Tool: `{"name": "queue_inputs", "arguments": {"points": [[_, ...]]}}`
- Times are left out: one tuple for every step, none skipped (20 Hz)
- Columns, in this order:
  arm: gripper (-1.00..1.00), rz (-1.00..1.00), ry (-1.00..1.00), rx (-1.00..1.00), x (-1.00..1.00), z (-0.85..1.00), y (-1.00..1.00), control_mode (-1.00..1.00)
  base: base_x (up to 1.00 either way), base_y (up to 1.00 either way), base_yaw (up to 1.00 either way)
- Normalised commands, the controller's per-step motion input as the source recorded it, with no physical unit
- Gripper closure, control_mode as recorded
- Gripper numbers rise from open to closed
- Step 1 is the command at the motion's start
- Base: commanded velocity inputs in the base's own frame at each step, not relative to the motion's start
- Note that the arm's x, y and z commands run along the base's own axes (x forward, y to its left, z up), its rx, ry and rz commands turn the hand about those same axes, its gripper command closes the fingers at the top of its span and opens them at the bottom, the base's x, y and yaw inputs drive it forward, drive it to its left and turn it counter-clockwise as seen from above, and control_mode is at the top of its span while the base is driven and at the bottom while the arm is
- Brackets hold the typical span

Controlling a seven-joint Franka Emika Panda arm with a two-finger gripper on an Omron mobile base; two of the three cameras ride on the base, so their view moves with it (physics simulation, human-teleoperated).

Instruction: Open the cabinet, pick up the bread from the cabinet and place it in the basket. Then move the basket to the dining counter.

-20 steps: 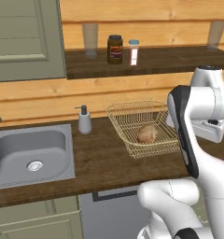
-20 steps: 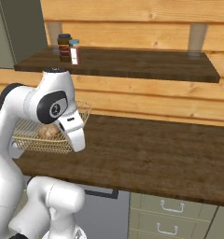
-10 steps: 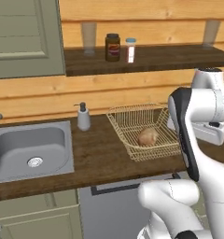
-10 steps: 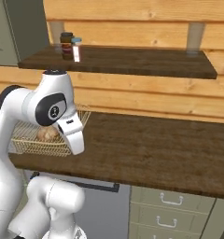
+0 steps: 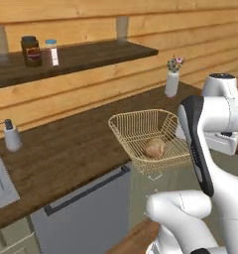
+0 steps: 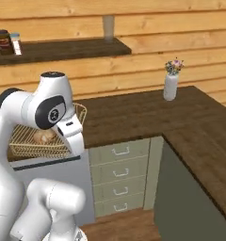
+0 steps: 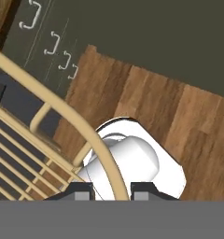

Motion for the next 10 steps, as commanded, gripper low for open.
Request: {"name": "queue_inputs", "arguments": {"points": [[1.0,0.0,0.0,0.0,0.0,0.0,0.0,1.0,-0.37,0.0,-0.85],[1.0,0.0,0.0,0.0,0.0,0.0,0.0,1.0,-0.35,0.0,-0.85],[1.0,0.0,0.0,0.0,0.0,0.0,0.0,1.0,-0.28,-0.04,-0.84],[1.0,0.0,0.0,0.0,0.0,0.0,0.0,1.0,-0.17,-0.1,-0.83],[1.0,0.0,0.0,0.0,0.0,0.0,0.0,1.0,-0.16,-0.11,-0.83],[1.0,0.0,0.0,0.0,0.0,0.0,0.0,1.0,0.0,-0.14,-0.87],[1.0,0.0,0.0,0.0,0.0,0.0,0.0,1.0,0.0,-0.1,-0.9],[1.0,0.0,0.0,0.0,0.0,0.0,0.0,1.0,0.0,-0.05,-0.92],[1.0,0.0,0.0,0.0,0.0,0.0,0.0,1.0,0.0,-0.11,-0.9],[1.0,0.0,0.0,0.0,0.0,0.0,0.0,1.0,0.0,-0.16,-0.89]]}}
